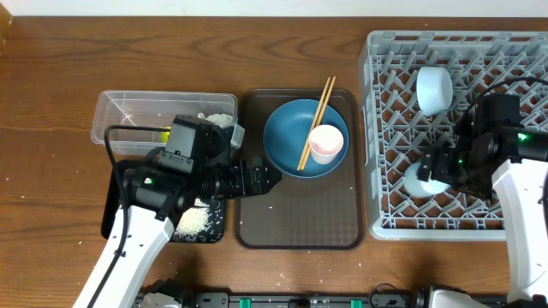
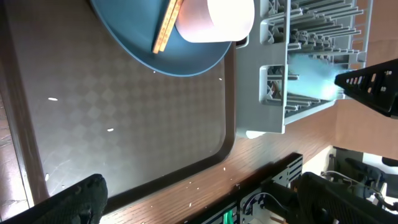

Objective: Sort waste into correct bins and load items into the dishwasher rack
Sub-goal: 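Carry the light-blue cup into the dish rack with the right gripper, then reach the left gripper to the pink cup on the blue plate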

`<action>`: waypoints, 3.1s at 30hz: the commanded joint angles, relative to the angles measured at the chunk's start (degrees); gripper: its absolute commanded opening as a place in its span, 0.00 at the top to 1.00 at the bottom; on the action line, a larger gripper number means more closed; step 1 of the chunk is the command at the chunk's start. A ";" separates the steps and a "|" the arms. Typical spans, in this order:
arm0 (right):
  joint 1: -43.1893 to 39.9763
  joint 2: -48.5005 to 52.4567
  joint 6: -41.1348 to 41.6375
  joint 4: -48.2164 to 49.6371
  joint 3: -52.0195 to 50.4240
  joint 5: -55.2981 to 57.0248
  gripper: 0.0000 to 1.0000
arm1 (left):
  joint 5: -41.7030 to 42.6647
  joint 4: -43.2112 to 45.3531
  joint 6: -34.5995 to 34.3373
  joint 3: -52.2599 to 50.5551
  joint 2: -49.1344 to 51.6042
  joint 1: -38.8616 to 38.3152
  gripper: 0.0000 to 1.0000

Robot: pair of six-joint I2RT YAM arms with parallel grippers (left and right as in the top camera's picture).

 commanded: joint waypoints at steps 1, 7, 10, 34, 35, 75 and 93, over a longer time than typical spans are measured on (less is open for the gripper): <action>-0.13 0.13 0.15 -0.17 0.46 -0.48 0.01 | -0.48 -0.20 0.57 0.15 -0.42 0.04 0.01; -0.13 0.13 0.17 -0.28 0.46 -0.50 0.01 | -0.48 -0.20 0.55 0.15 -0.39 0.04 0.01; -0.13 0.13 0.15 -0.37 0.46 -0.46 0.01 | -0.48 -0.20 0.57 0.15 -0.42 0.04 0.01; -0.13 0.13 0.15 -0.74 0.46 -0.48 0.01 | -0.26 3.15 -1.44 0.15 -0.39 0.04 0.02; -0.13 0.13 0.15 -0.81 0.46 -0.46 0.01 | -0.26 3.23 -2.14 0.15 -0.42 0.04 0.02; -0.13 0.13 0.15 -1.31 0.46 -0.48 0.01 | -23.67 9.70 -7.65 18.43 24.28 -14.49 0.02; -0.13 0.13 0.17 -1.33 0.46 -0.50 0.01 | -29.20 9.92 -7.65 18.03 24.79 -14.34 0.02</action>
